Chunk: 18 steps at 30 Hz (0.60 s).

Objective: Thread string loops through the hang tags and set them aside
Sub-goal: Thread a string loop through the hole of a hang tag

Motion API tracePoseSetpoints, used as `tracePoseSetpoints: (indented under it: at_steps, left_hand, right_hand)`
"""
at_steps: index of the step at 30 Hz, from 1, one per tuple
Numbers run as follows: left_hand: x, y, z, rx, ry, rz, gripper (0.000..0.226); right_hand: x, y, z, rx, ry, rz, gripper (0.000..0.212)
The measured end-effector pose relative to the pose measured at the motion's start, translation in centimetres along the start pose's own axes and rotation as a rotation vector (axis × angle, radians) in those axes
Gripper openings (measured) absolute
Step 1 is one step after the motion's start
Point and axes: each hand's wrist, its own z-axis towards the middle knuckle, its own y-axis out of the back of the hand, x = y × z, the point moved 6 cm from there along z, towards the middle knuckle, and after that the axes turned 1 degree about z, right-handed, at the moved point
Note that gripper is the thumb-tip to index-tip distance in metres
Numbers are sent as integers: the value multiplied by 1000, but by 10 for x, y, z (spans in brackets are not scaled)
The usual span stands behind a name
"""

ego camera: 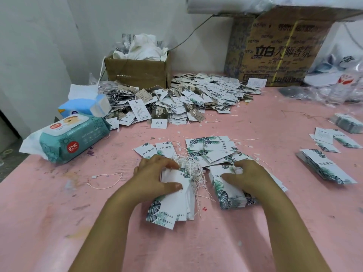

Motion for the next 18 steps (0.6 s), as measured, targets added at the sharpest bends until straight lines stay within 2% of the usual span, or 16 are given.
tracePoseSetpoints:
  at_steps: [3, 10, 18]
  left_hand:
    - [0, 1, 2, -53, -2, -10, 37]
    - [3, 6, 5, -160, 8, -98, 35]
    - [5, 14, 2, -250, 54, -579, 33]
  right_hand:
    - [0, -2, 1, 5, -1, -9, 47]
    - [-2, 1, 2, -76, 8, 6, 38]
    - [-6, 2, 7, -127, 31, 32, 37]
